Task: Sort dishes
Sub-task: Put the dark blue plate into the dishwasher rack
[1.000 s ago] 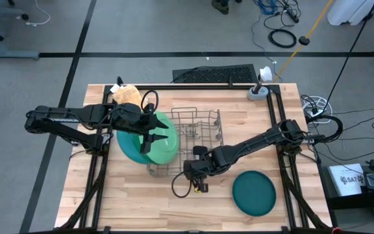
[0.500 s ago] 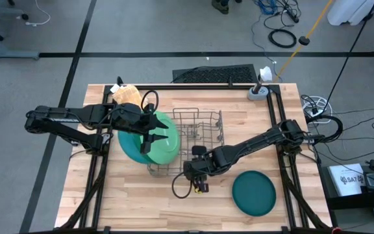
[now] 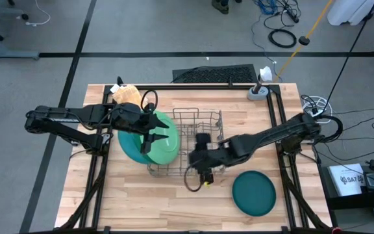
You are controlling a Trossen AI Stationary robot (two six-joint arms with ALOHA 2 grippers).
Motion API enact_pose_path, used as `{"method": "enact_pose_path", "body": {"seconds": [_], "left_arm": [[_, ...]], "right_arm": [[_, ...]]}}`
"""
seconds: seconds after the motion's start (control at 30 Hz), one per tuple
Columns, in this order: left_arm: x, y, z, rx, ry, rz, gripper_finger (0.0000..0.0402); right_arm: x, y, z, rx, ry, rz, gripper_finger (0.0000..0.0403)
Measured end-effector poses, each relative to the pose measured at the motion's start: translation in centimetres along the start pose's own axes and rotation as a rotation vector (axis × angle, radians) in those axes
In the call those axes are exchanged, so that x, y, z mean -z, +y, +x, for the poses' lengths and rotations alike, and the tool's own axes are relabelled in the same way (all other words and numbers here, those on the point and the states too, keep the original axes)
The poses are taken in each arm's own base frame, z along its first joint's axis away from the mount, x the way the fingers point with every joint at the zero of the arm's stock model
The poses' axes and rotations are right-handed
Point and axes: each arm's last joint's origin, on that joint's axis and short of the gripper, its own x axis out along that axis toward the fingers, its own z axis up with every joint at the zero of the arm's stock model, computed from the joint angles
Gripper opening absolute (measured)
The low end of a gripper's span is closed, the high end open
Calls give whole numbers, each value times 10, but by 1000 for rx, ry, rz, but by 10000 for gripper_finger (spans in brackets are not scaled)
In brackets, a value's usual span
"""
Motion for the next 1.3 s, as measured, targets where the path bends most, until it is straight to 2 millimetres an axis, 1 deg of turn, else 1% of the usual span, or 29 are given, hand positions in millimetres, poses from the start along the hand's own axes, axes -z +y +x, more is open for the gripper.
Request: {"method": "enact_pose_path", "body": {"seconds": [0.13, 0.27, 0.33, 0.4, 0.5, 0.67, 0.73, 0.8, 0.9, 1.03, 1.17, 1.3], "left_arm": [[-1, 0, 0, -1, -12, -22, 182], [1, -1, 2, 4, -11, -25, 182], [4, -2, 5, 6, -15, -23, 182], [7, -2, 8, 7, -16, -23, 182], [10, -3, 12, 11, -4, -21, 182], [11, -5, 13, 19, -2, -17, 182], [11, -5, 14, 20, 0, -16, 182], [10, -5, 14, 20, -4, -16, 182], [9, -5, 15, 19, -19, -8, 182], [6, -5, 17, 18, -45, 9, 182], [7, -5, 19, 19, -38, 9, 182], [7, -5, 21, 19, -32, 9, 182]], "right_arm": [[5, -8, -43, 63, -14, -5, 199], [19, -10, -79, 178, 16, 22, 191], [30, -8, -91, 230, 34, 37, 187], [45, -4, -99, 248, 48, 65, 182], [72, 7, -103, 219, 61, 153, 176], [122, 35, -102, 47, 121, 395, 172], [137, 48, -97, -33, 142, 488, 172], [152, 60, -91, -87, 190, 530, 174], [176, 70, -77, -74, 287, 529, 175], [201, 71, -60, -27, 394, 520, 175], [216, 67, -49, 6, 436, 496, 174], [230, 61, -37, 5, 496, 465, 164]]}}
